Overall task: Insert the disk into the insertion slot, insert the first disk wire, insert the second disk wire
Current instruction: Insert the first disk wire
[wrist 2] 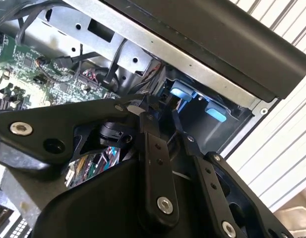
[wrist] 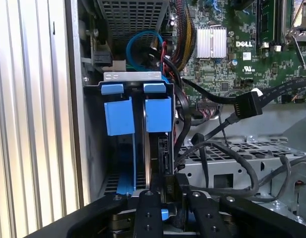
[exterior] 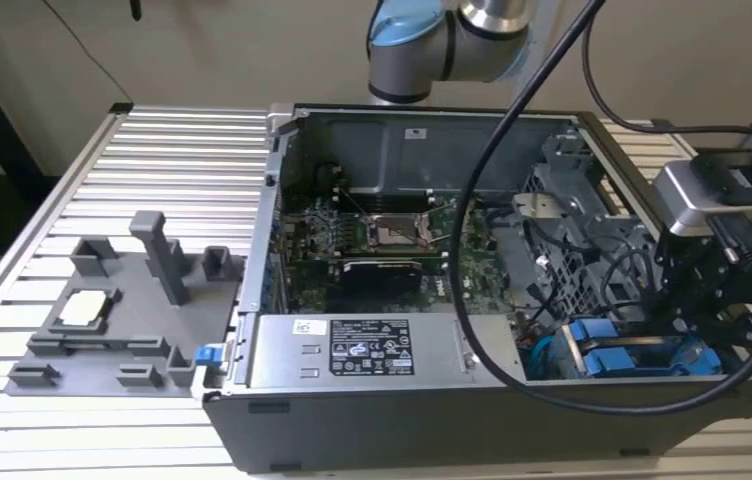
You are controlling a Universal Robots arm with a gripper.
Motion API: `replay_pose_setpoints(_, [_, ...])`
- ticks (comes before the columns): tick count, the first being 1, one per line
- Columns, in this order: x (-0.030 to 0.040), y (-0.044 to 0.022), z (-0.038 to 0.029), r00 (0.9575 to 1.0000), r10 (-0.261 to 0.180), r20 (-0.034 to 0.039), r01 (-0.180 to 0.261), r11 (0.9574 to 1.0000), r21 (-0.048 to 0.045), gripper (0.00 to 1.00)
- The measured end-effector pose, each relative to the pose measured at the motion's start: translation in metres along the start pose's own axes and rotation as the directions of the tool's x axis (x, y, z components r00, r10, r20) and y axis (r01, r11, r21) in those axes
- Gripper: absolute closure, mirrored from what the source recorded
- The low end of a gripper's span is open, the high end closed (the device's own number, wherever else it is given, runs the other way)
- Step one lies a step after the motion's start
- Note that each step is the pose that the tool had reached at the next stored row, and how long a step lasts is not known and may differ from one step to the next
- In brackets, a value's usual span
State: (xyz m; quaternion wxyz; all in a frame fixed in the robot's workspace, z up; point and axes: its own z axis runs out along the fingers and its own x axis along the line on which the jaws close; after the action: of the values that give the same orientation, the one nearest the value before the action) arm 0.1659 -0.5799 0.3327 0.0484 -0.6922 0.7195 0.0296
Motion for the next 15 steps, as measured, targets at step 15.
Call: replay_pose_setpoints(15, [-0.0065, -0.0014, -0.0583, 1.0, 0.0, 0.0, 0.0, 1.0, -0.0008, 0.73])
